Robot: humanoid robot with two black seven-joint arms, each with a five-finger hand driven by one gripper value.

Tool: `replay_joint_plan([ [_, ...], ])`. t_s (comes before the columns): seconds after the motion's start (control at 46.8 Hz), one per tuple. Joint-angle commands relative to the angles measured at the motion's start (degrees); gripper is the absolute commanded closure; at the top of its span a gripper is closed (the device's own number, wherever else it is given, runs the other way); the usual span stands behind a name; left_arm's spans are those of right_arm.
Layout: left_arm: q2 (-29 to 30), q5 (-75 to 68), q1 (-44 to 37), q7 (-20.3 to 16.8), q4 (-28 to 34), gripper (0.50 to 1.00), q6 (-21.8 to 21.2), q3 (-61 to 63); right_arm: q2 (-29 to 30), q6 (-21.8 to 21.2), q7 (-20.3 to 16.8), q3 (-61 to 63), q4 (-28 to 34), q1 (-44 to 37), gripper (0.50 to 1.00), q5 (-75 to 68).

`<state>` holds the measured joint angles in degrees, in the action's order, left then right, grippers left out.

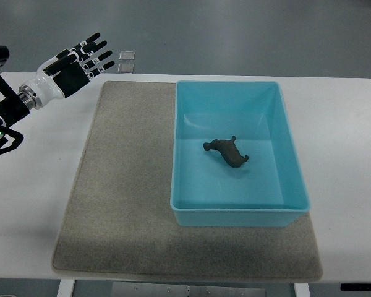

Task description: Place brown hippo in blue box with left hand

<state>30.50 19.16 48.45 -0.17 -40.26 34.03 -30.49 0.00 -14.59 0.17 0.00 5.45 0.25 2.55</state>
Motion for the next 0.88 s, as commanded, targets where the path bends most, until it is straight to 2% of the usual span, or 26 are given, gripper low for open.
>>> replay_joint_plan([
  [0.0, 0.3, 0.0, 0.0, 0.0, -0.1, 0.5, 0.4, 0.0, 0.0, 0.0, 0.0, 0.0, 0.0, 0.0, 0.564, 0.0],
  [0.855, 1.1, -0.2, -0.1, 0.0, -0.2, 0.5, 1.0, 0.1, 0.0, -0.9, 0.0, 0.0, 0.9, 0.0, 0.564, 0.5],
])
